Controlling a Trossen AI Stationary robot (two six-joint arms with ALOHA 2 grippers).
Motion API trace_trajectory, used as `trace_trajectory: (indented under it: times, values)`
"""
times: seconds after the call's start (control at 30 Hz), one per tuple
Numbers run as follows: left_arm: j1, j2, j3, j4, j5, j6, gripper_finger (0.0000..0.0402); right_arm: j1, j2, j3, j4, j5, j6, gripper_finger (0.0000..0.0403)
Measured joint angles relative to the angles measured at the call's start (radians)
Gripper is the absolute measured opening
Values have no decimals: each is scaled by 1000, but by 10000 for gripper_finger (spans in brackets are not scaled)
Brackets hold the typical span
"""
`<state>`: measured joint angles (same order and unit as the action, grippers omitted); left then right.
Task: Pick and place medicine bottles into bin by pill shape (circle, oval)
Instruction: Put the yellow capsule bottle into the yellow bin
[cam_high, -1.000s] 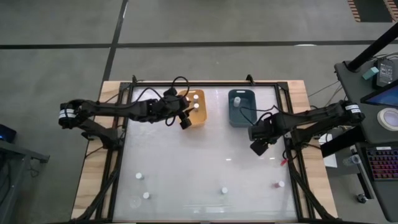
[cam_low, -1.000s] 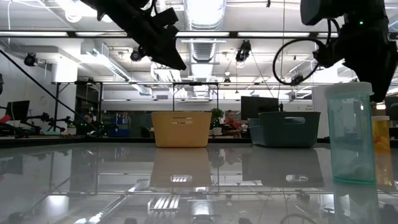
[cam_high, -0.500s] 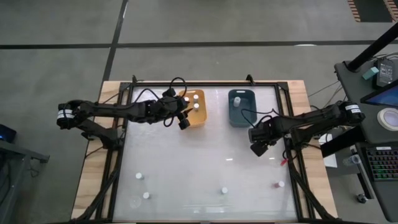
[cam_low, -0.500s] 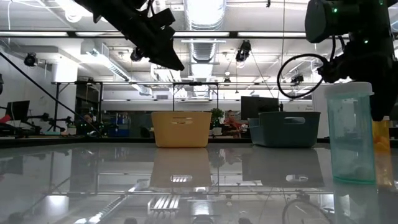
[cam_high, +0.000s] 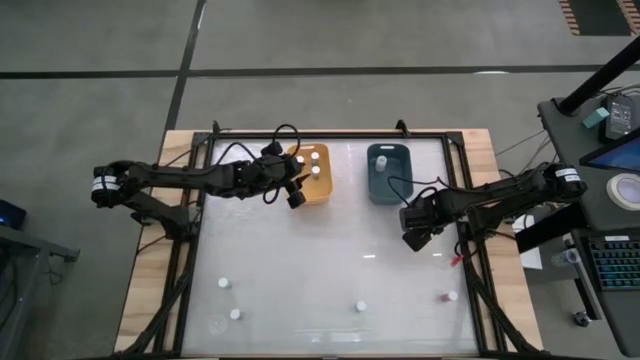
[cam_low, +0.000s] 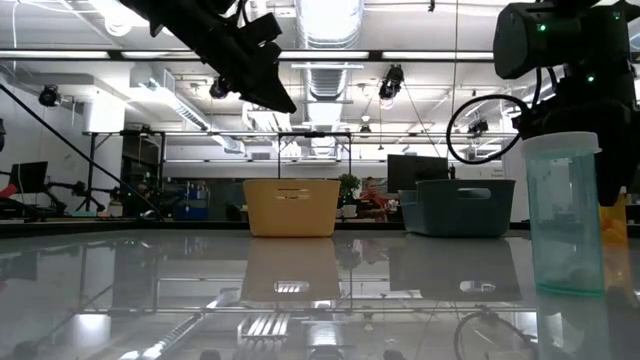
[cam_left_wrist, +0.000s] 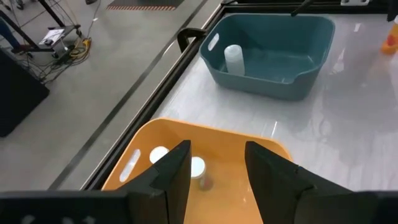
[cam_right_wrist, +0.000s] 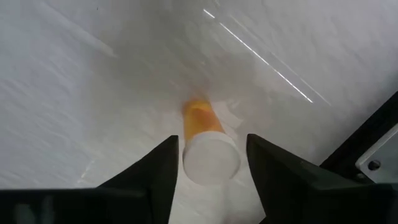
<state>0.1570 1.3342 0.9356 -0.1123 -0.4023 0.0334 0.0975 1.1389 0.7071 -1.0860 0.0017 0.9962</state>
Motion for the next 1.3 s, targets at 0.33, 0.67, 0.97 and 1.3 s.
trace_trajectory:
  times: [0.33, 0.67, 0.97, 1.3]
  values:
    - [0, 0, 0, 0, 0, 0, 135, 0, 0, 1, 8, -2, 0, 113]
    - [0, 0, 0, 0, 0, 1, 135, 0, 0, 19, 15, -10, -1, 124]
    - [3, 0, -2, -1, -135, 32, 135, 0, 11, 208, -30, 7, -1, 116]
    - [6, -34, -7, -3, -182, 65, 135, -34, 157, 515, -87, 105, -164, 114]
